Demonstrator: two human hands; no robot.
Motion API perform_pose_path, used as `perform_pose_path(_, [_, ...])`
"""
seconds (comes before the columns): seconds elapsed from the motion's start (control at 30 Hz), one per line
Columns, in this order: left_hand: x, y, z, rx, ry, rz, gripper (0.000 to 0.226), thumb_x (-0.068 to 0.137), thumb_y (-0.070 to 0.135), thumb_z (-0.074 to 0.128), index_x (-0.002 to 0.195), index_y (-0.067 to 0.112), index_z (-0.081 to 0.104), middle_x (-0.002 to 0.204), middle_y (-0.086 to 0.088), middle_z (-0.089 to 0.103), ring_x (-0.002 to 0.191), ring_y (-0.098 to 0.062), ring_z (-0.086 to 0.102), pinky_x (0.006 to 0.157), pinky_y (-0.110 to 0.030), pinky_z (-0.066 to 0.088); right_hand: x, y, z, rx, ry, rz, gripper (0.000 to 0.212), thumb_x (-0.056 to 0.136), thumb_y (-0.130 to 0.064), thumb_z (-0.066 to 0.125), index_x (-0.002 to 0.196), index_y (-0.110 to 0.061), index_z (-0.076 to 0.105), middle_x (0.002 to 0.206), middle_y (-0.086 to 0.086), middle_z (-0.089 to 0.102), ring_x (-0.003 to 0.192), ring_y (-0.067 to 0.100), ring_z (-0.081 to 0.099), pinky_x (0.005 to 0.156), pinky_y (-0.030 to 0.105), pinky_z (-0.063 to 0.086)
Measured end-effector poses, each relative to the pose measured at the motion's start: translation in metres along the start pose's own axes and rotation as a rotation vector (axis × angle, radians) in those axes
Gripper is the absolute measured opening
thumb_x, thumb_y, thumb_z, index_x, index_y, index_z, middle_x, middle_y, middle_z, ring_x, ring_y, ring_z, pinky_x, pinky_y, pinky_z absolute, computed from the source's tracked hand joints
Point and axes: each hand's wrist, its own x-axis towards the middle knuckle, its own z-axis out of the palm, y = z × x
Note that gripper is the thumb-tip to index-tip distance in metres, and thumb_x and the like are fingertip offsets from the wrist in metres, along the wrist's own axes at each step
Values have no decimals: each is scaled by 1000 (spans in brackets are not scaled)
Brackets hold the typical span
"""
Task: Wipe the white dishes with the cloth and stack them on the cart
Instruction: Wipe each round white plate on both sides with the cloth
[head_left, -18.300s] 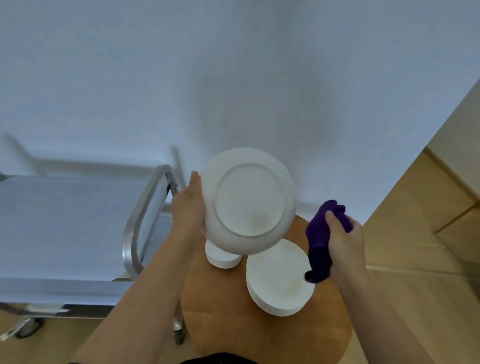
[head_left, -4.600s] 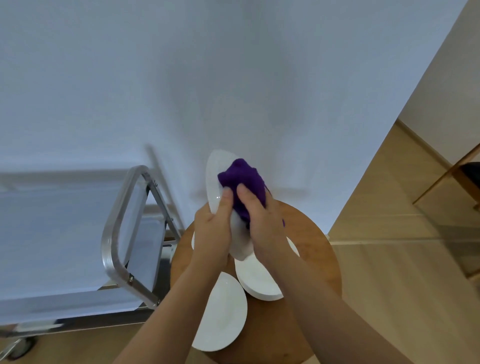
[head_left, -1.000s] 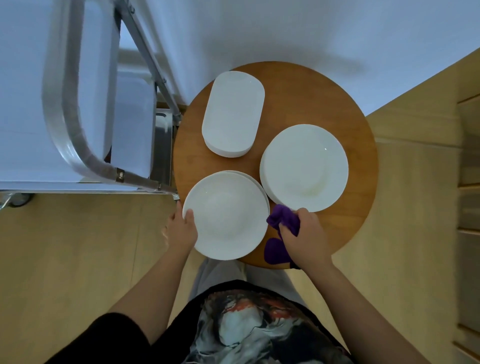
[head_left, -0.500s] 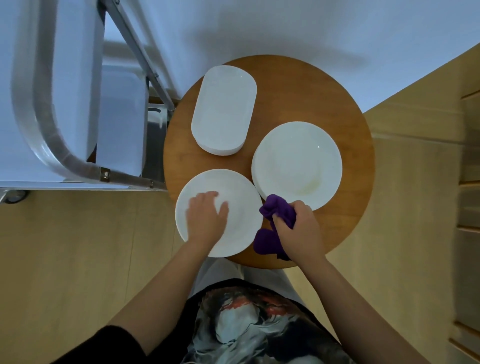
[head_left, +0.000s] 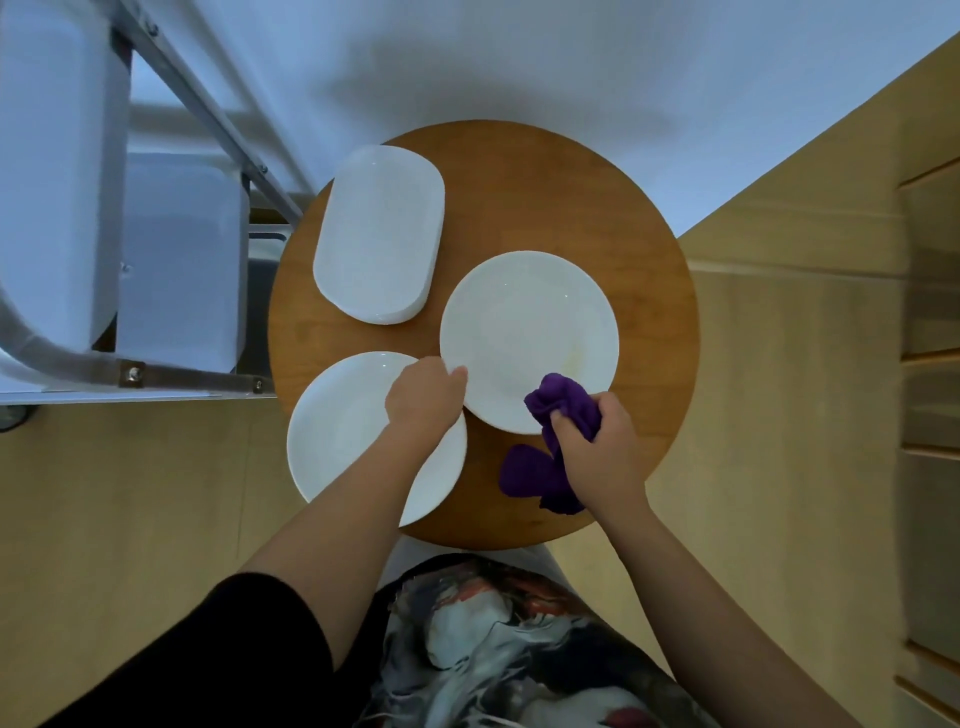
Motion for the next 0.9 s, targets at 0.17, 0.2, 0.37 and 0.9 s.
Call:
perform_pose_path(0.17, [-10, 8, -9, -138, 146, 71, 24, 96, 27, 44, 80, 13, 54, 68, 1, 51, 72, -18, 53, 65, -28, 39, 11, 7, -25, 52, 42, 50, 18, 88, -26, 60, 79, -17, 48, 82, 8, 57, 76, 23, 56, 66, 39, 48])
perform_pose_path(0.2, [-13, 10, -11, -192, 163, 93, 20, 96, 24, 44, 81, 15, 53, 69, 3, 51, 70, -15, 52, 65, -26, 39, 13, 7, -29, 73, 52, 58, 17, 88, -26, 60, 79, -17, 48, 81, 8, 57, 77, 24, 57, 67, 40, 48])
perform_pose_path(0.37, [-21, 36, -7, -824, 100, -136, 10, 98, 24, 41, 107, 24, 45, 86, 13, 49, 78, -7, 47, 57, -20, 34, 21, 7, -49, 297, 96, 229, 12, 89, -30, 58, 82, -24, 50, 85, 1, 58, 86, 24, 59, 77, 42, 50])
perform_pose_path(0.9, [-92, 34, -62, -1455, -283, -316, 66, 81, 77, 35, 107, 22, 62, 95, -12, 74, 94, -32, 67, 60, -41, 59, -37, -83, -43, -545, -668, -641, 46, 100, -42, 26, 140, -18, 32, 138, 1, 46, 123, 17, 43, 103, 28, 31])
